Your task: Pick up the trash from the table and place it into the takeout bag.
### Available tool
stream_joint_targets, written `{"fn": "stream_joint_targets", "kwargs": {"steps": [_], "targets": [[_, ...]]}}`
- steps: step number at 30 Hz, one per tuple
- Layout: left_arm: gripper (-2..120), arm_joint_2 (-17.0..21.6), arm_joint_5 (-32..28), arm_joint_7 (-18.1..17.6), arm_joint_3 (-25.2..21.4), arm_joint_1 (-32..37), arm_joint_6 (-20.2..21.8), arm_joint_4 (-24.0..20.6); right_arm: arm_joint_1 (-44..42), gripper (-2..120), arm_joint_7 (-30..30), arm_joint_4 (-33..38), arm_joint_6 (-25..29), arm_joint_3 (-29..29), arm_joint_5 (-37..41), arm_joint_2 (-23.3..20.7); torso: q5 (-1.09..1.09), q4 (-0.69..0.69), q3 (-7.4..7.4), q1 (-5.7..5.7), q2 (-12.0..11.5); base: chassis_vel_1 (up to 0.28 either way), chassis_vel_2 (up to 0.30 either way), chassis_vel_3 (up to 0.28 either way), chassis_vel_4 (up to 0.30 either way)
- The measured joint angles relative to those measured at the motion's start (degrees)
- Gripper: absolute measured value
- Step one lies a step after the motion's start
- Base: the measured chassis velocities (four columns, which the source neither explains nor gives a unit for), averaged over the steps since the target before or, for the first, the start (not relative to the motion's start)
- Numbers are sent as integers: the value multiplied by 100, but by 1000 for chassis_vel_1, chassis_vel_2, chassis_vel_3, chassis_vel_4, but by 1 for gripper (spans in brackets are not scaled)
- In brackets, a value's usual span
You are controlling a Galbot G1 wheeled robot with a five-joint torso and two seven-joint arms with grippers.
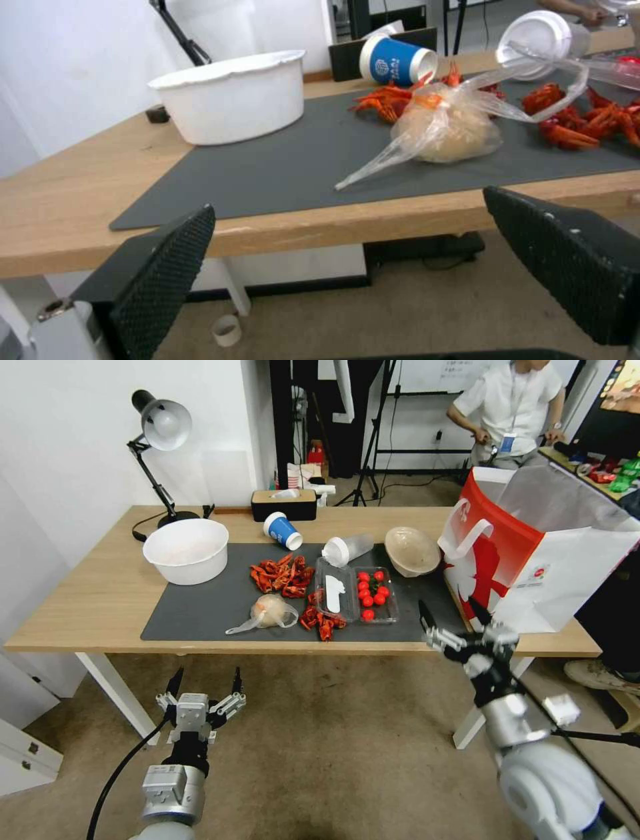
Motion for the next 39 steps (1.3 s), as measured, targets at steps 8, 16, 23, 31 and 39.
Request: {"fn": "stream_joint_targets", "kwargs": {"steps": [8,16,23,31,39], "targets": [[100,23,-2,-40,6,-11,-48,85,-282,100,-44,-403,244,-43,-25,193,1,0,0,0,-1,0,0,0,0],[100,37,-10,-43,-4,-3,-49,86,-300,100,-41,-473,244,-87,-113,304,0,1,0,0,-1,0,0,0,0],[100,71,-30,-62,-47,5,-49,83,-356,100,-43,-481,239,-89,-131,350,0,0,0,0,-1,0,0,0,0],[100,102,-87,-62,-38,45,-48,18,-401,100,-43,-434,152,-89,-155,455,0,1,0,0,-1,0,0,0,0],[100,99,-94,-53,14,20,-51,77,-390,100,-37,-408,60,-127,-223,517,0,0,0,0,-1,0,0,0,0]]}}
